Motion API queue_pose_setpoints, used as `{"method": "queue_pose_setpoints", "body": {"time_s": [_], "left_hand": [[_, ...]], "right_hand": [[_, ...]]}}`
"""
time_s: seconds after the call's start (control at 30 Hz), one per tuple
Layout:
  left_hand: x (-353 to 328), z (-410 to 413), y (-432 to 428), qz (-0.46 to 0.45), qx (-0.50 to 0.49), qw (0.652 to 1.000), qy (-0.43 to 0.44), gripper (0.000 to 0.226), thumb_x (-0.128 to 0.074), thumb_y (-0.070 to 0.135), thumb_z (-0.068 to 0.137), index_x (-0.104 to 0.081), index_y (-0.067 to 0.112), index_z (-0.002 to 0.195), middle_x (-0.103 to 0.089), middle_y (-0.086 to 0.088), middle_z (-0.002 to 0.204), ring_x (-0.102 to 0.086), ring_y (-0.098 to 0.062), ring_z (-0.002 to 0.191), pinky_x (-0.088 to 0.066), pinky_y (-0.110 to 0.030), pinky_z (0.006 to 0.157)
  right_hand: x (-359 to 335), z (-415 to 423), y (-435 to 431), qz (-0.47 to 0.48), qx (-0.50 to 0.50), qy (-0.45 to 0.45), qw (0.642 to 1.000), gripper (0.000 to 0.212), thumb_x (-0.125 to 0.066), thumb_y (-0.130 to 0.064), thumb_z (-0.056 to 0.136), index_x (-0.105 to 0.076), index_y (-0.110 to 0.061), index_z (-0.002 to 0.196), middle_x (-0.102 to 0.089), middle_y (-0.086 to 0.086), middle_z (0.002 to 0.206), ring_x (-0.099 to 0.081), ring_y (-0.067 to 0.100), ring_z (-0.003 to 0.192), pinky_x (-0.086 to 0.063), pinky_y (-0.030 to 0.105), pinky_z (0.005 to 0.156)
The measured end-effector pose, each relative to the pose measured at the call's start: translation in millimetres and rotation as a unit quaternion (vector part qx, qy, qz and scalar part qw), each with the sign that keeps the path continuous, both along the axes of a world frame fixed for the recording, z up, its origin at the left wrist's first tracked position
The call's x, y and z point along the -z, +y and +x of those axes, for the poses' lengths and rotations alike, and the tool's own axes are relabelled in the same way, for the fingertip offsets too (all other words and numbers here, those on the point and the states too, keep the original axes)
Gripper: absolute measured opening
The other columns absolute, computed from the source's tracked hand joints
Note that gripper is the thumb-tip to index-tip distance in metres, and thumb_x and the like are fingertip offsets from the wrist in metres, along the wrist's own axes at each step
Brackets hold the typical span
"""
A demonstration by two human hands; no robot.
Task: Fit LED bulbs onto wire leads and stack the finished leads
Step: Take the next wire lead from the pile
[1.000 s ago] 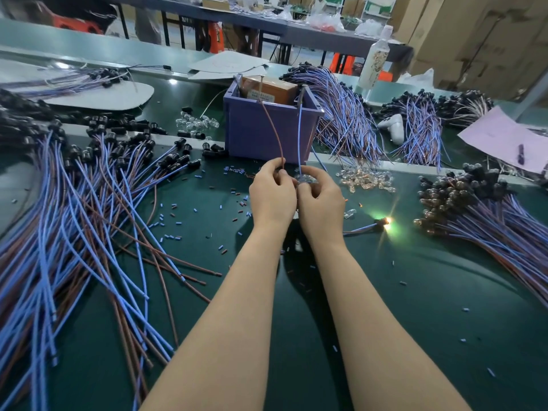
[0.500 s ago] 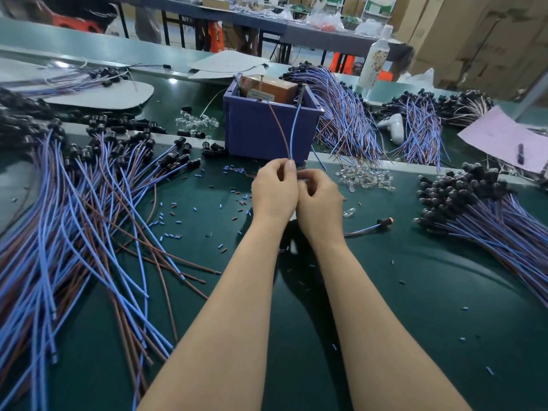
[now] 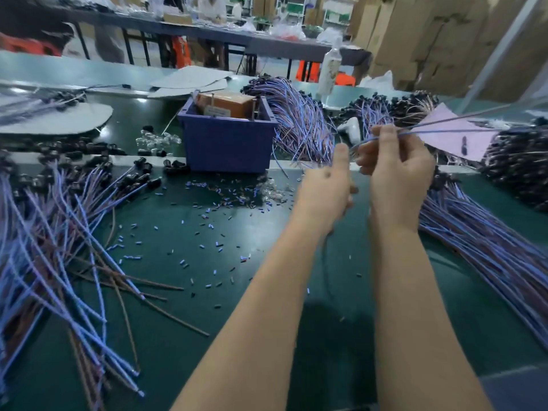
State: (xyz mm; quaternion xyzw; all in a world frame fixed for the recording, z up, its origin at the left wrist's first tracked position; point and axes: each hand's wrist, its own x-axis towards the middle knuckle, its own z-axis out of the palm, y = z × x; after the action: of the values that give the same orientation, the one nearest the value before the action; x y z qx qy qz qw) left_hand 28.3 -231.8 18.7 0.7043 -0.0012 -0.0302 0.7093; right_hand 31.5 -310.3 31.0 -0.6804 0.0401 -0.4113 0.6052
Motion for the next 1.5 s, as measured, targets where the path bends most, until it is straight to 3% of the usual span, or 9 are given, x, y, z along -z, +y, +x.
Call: {"method": "queue_pose_setpoints", "body": {"time_s": [0.1,0.2,0.47,0.63,0.8,0.97,1.13,1.3,1.5], "left_hand": [[5,-3,-45,-0.255,0.097,0.951,0.149,0.047,-0.029,0.049,0.100,-0.051,0.013,0.078,-0.050,0.005,0.040,-0.032,-0.003,0.027,-0.026,-0.009,0.034],[-1,8,-78,-0.397,0.039,0.907,0.137,0.030,-0.036,0.028,0.103,-0.048,0.015,0.078,-0.051,0.006,0.049,-0.034,0.000,0.030,-0.028,-0.010,0.033],[20,13,-182,-0.245,0.126,0.951,0.137,0.029,-0.035,0.000,0.098,-0.045,0.003,0.071,-0.054,-0.002,0.053,-0.053,-0.008,0.046,-0.045,-0.017,0.050],[48,9,-207,-0.142,0.165,0.958,0.186,0.031,-0.038,0.011,0.098,-0.039,-0.006,0.124,-0.057,-0.017,0.114,-0.056,-0.025,0.105,-0.044,-0.037,0.100],[56,13,-198,-0.192,0.086,0.969,0.131,0.014,-0.036,0.003,0.098,-0.034,0.015,0.090,-0.055,-0.012,0.101,-0.057,-0.015,0.076,-0.050,-0.025,0.075],[50,16,-173,-0.183,0.099,0.972,0.106,0.010,-0.039,0.010,0.099,-0.048,0.011,0.094,-0.061,0.001,0.080,-0.057,-0.006,0.066,-0.047,-0.024,0.068],[28,20,-125,-0.248,0.010,0.966,0.076,0.018,-0.042,0.010,0.096,-0.049,0.016,0.081,-0.061,0.003,0.074,-0.054,-0.006,0.061,-0.042,-0.018,0.054],[12,24,-39,-0.264,-0.202,0.943,-0.015,0.015,-0.042,0.005,0.095,-0.049,0.016,0.087,-0.054,-0.001,0.086,-0.049,-0.009,0.070,-0.042,-0.018,0.064],[3,25,92,-0.271,-0.431,0.856,-0.088,0.013,-0.040,0.005,0.094,-0.048,0.012,0.102,-0.052,-0.004,0.100,-0.049,-0.015,0.085,-0.041,-0.013,0.070]], "right_hand": [[0,-16,-33,0.131,0.027,-0.027,0.991,0.029,-0.046,-0.018,0.098,-0.061,-0.019,0.073,-0.059,-0.007,0.052,-0.051,0.005,0.043,-0.041,0.018,0.046],[12,-36,-71,0.198,0.067,-0.035,0.977,0.031,-0.046,-0.018,0.099,-0.060,-0.018,0.071,-0.061,-0.008,0.048,-0.050,0.004,0.040,-0.041,0.017,0.042],[60,-64,-152,0.489,0.074,0.056,0.867,0.037,-0.039,-0.025,0.102,-0.053,-0.012,0.070,-0.061,-0.005,0.044,-0.057,0.004,0.039,-0.045,0.014,0.039],[74,-61,-161,0.576,0.063,0.001,0.815,0.020,-0.039,-0.016,0.101,-0.052,-0.003,0.092,-0.063,0.011,0.087,-0.063,0.019,0.079,-0.053,0.027,0.078],[74,-53,-154,0.555,0.089,0.017,0.827,0.016,-0.042,-0.013,0.099,-0.053,-0.002,0.095,-0.061,0.009,0.100,-0.064,0.020,0.089,-0.054,0.027,0.074],[72,-42,-135,0.511,0.102,0.043,0.853,0.028,-0.045,-0.009,0.096,-0.055,0.001,0.120,-0.062,0.008,0.097,-0.062,0.015,0.072,-0.051,0.020,0.058],[49,-20,-86,0.436,0.012,0.071,0.897,0.020,-0.042,-0.004,0.094,-0.058,-0.014,0.086,-0.064,-0.001,0.068,-0.058,0.009,0.058,-0.047,0.017,0.051],[36,3,-6,0.257,-0.145,0.154,0.943,0.019,-0.044,-0.003,0.095,-0.057,-0.011,0.085,-0.061,0.003,0.072,-0.056,0.013,0.062,-0.047,0.021,0.056],[46,15,108,-0.023,-0.316,0.230,0.920,0.011,-0.056,-0.005,0.090,-0.066,-0.004,0.095,-0.063,0.001,0.069,-0.056,0.000,0.053,-0.046,0.012,0.050]]}}
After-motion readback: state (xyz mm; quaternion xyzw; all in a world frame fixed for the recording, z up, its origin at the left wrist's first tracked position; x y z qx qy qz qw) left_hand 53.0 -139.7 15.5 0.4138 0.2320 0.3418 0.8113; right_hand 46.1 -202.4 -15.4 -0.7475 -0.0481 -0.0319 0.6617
